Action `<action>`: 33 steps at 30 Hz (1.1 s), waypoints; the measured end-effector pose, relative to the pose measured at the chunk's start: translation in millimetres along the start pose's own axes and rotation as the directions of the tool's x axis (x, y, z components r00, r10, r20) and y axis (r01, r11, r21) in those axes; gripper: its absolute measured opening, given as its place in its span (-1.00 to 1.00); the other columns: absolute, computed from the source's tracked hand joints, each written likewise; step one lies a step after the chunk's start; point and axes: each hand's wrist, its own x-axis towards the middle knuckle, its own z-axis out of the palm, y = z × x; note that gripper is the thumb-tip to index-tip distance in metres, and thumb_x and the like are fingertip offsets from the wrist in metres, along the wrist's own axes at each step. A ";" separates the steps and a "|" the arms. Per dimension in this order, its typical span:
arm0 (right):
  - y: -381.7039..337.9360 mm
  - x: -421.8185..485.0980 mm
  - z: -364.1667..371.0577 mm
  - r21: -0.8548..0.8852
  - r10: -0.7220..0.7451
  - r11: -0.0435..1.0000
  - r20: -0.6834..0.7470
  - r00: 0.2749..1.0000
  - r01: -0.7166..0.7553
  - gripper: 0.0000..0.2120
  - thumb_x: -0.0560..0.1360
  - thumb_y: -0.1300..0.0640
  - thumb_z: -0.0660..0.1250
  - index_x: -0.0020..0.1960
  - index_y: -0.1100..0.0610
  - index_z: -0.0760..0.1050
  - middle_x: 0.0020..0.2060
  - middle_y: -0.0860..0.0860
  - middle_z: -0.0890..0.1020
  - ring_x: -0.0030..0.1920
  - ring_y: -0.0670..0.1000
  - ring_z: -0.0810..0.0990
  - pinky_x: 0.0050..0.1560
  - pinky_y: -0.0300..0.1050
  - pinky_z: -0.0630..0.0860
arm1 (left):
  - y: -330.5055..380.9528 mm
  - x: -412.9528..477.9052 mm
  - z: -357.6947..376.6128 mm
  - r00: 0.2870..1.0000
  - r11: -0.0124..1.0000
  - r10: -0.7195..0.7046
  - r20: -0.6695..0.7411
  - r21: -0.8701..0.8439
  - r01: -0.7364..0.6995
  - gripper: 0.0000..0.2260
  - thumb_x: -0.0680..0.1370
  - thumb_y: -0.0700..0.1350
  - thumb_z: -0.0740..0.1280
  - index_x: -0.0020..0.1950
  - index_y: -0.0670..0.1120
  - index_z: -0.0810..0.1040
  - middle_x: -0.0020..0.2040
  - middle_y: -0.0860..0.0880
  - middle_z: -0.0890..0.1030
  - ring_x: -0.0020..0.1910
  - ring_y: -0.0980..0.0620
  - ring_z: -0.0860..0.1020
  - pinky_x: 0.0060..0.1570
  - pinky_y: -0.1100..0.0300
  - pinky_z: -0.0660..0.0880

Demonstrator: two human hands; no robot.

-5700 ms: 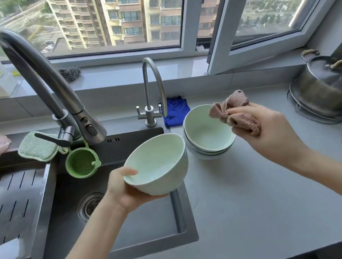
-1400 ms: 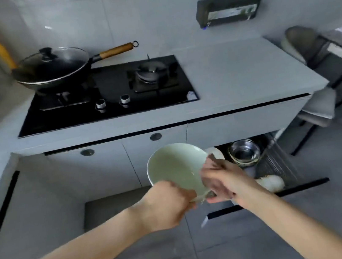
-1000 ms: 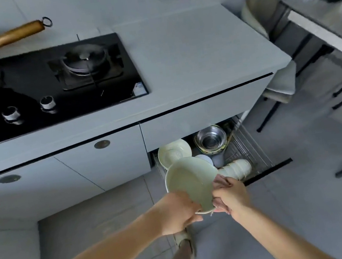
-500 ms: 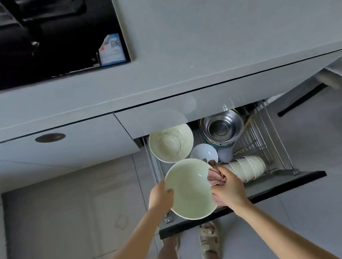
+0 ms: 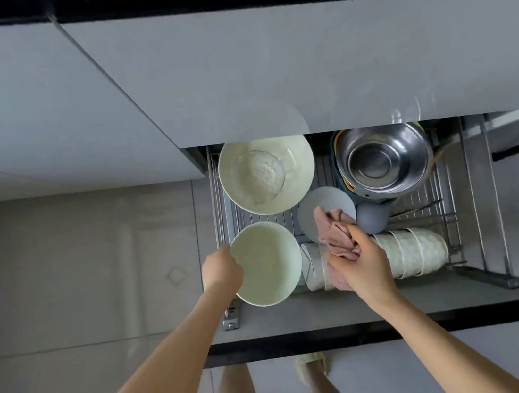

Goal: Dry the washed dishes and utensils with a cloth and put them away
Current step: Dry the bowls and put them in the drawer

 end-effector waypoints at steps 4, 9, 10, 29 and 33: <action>19.7 9.4 4.8 -0.058 -0.009 0.998 0.068 0.998 0.013 -0.51 0.43 0.40 0.36 0.25 -0.03 0.49 0.27 -0.25 0.46 0.23 -0.21 0.48 0.08 -0.54 0.34 | 5.6 17.1 23.2 0.999 0.997 0.045 0.029 0.060 -0.047 -0.75 0.50 -0.34 0.15 0.14 -0.21 0.46 0.03 -0.21 0.59 0.01 -0.21 0.53 -0.19 0.10 0.38; 34.3 14.7 13.6 -0.134 -0.059 0.988 0.111 0.992 0.073 -0.38 0.40 0.44 0.29 0.36 -0.04 0.41 0.25 -0.38 0.44 0.20 -0.26 0.46 0.16 -0.30 0.41 | 12.1 40.2 43.8 0.995 0.995 0.061 0.081 0.069 -0.067 -0.80 0.55 -0.29 0.15 0.14 -0.22 0.45 0.03 -0.21 0.58 -0.08 -0.16 0.50 -0.21 0.11 0.37; 36.4 15.7 15.0 -0.139 -0.057 0.988 0.117 0.992 0.073 -0.36 0.39 0.44 0.29 0.36 -0.06 0.40 0.19 -0.46 0.43 0.15 -0.28 0.46 0.14 -0.31 0.41 | 12.4 45.0 46.7 0.994 0.995 0.069 0.088 0.063 -0.074 -0.81 0.56 -0.27 0.15 0.14 -0.22 0.46 0.03 -0.20 0.58 -0.12 -0.14 0.48 -0.22 0.12 0.37; 54.6 26.1 17.7 -0.132 0.009 0.991 0.104 0.995 0.005 -0.30 0.36 0.39 0.31 0.24 -0.32 0.35 0.11 -0.46 0.48 0.23 -0.12 0.52 0.24 -0.02 0.48 | 5.6 88.8 73.0 0.984 0.998 0.033 0.176 -0.064 -0.022 -0.69 0.54 -0.30 0.13 0.27 -0.17 0.43 0.10 -0.20 0.56 -0.13 -0.11 0.45 -0.19 0.13 0.39; 39.4 15.7 15.0 -0.133 -0.010 0.991 0.133 0.991 0.028 -0.34 0.37 0.39 0.31 0.31 -0.20 0.38 0.08 -0.44 0.50 0.18 -0.14 0.54 0.21 -0.09 0.49 | 10.0 67.2 58.8 0.995 0.995 -0.012 0.102 -0.100 0.022 -0.59 0.54 -0.27 0.14 0.41 -0.14 0.31 0.20 -0.20 0.54 -0.01 -0.18 0.52 -0.18 0.13 0.41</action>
